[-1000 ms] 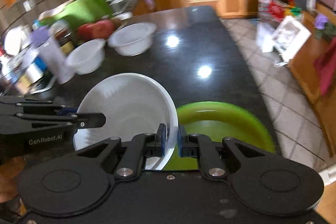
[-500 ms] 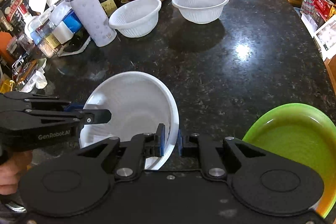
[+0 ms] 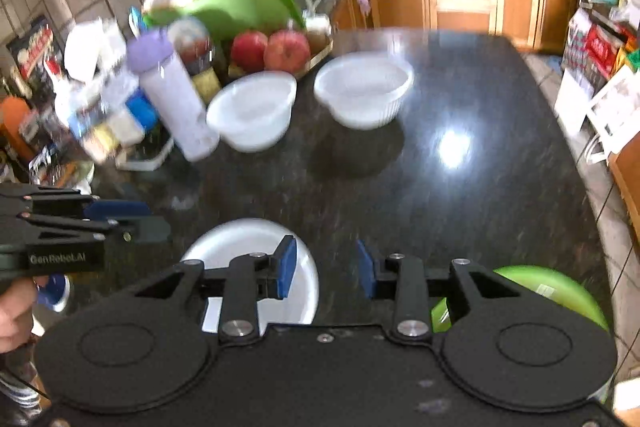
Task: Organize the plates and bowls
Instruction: 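Move both grippers to the third white bowl rim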
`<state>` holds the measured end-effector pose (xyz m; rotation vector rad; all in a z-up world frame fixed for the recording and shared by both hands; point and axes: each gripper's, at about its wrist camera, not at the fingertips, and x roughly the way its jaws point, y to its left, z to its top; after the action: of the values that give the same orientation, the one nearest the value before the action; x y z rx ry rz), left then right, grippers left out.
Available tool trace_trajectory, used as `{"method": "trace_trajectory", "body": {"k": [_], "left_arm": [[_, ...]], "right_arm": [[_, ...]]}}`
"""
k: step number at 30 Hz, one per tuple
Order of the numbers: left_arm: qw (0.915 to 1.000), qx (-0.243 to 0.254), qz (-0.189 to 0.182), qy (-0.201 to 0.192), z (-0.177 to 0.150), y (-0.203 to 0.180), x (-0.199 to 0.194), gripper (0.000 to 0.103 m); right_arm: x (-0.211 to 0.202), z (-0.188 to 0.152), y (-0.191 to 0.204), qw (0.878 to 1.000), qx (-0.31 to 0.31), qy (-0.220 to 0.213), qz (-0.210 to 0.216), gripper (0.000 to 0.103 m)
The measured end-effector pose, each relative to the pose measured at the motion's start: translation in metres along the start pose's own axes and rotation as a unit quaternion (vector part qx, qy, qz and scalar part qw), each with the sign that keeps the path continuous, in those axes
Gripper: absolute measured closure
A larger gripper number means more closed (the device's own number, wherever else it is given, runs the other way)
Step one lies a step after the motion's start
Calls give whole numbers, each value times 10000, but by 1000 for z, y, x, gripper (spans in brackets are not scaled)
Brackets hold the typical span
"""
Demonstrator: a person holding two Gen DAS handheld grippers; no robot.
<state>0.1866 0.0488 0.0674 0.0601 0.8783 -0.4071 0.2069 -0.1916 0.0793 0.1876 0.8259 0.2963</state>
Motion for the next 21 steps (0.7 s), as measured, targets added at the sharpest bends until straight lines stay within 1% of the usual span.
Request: {"method": "trace_trajectory", "body": {"k": [2,4,6,9,10,12,13,15,21], "left_arm": [[9996,84,47,-257,21,-5,-4,60],[9994,105,65,-327,41,-9,2,60],[9997,88,7,-236,63,-12,15,60],[10000,4,-40,-33,92,-15,40,61],[10000,-22,11,-10,101,-16,49,60],[9996,-165,216,32,111,-19,66,61],[9993,-197,307,48,116,-20,75,61],[9985,-294,436,119,126,-21,97,61],[9965,-440,550,440,140,-15,144,61]], "right_arm": [[-5,18,-4,9999,-20,-157,45,67],[-6,39,-11,9996,-45,-258,89,67],[-1,57,-18,9995,-17,-295,119,67],[15,85,-31,9997,75,-123,214,67],[22,93,-36,9997,110,-41,227,67],[42,109,-46,9997,164,118,149,68],[53,117,-52,9996,215,173,48,69],[75,129,-62,9992,284,254,-106,70],[132,150,-86,9975,484,510,-116,71]]}}
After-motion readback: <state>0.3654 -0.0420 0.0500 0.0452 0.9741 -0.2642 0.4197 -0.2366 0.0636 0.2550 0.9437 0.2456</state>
